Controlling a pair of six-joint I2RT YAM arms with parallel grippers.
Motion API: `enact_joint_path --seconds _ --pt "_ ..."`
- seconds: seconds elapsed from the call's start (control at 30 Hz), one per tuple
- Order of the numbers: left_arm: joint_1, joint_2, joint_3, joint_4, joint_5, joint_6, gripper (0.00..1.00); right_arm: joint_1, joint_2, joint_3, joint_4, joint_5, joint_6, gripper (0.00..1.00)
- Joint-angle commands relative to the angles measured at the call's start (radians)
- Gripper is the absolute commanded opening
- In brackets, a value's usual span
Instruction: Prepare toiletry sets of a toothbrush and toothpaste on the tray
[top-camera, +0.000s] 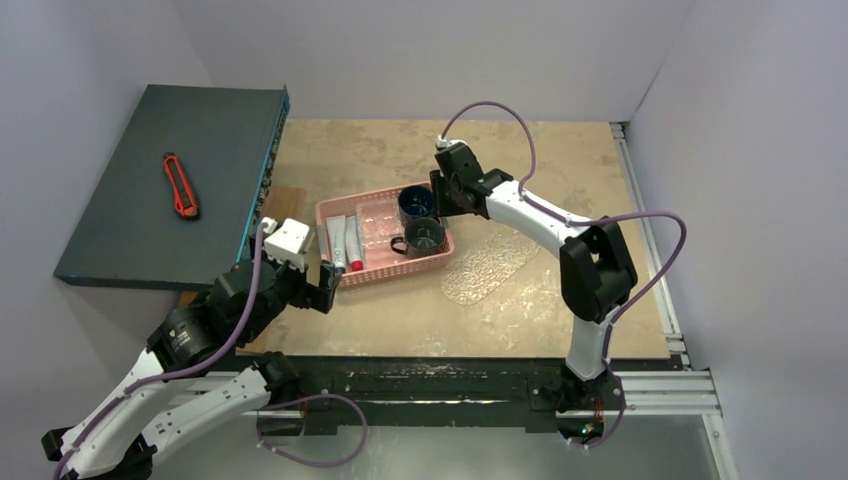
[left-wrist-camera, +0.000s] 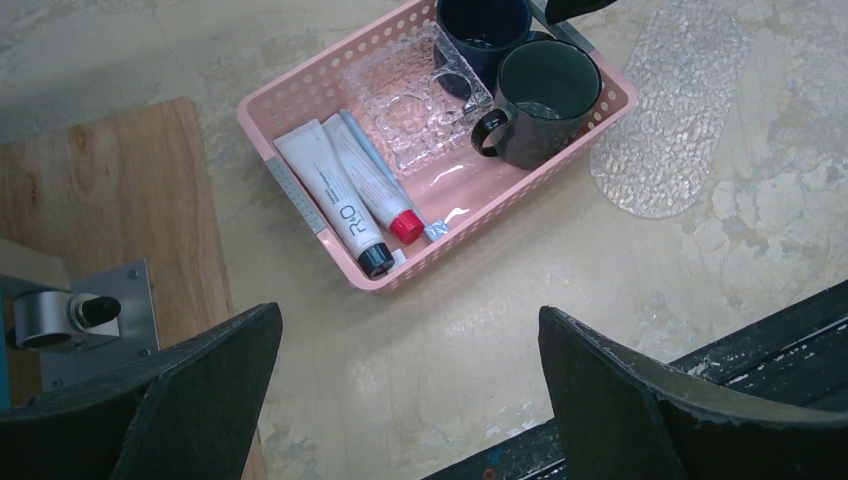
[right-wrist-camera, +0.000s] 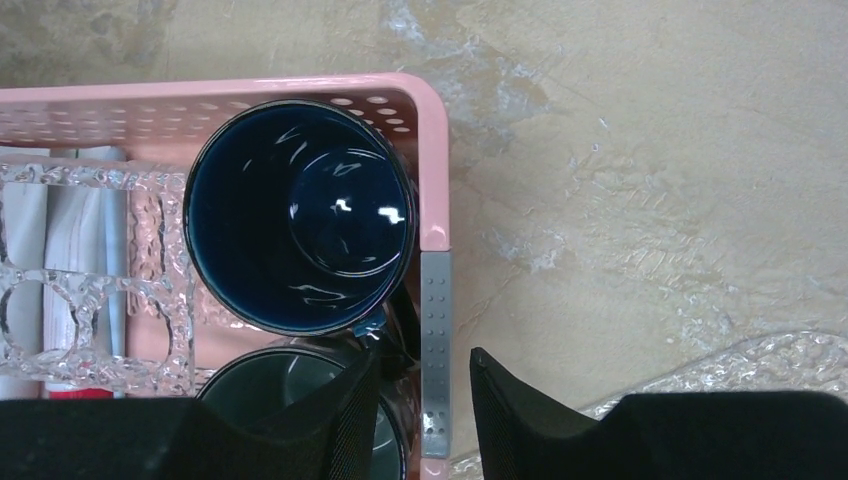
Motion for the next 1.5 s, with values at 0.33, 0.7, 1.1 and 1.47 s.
enact_joint_path --seconds 0.33,0.7,1.1,1.47 --pt "-0.003 -0.007 -0.003 0.041 -0.016 0.005 1.0 -0.009 0.066 0.084 -0.025 0.061 0.004 0.36" --pt "-0.003 -0.006 -0.002 0.039 -0.014 0.006 1.0 -0.009 0.11 0.105 -0.041 0.064 0.001 0.26" --pt "-0.004 -0.006 -0.004 0.038 -0.019 0.008 1.0 -0.03 0.136 0.135 -0.053 0.097 0.007 0.0" --pt "-0.003 0.0 -0.006 0.037 -0.027 0.007 1.0 -0.121 0.093 0.092 -0.003 0.087 0.041 0.0"
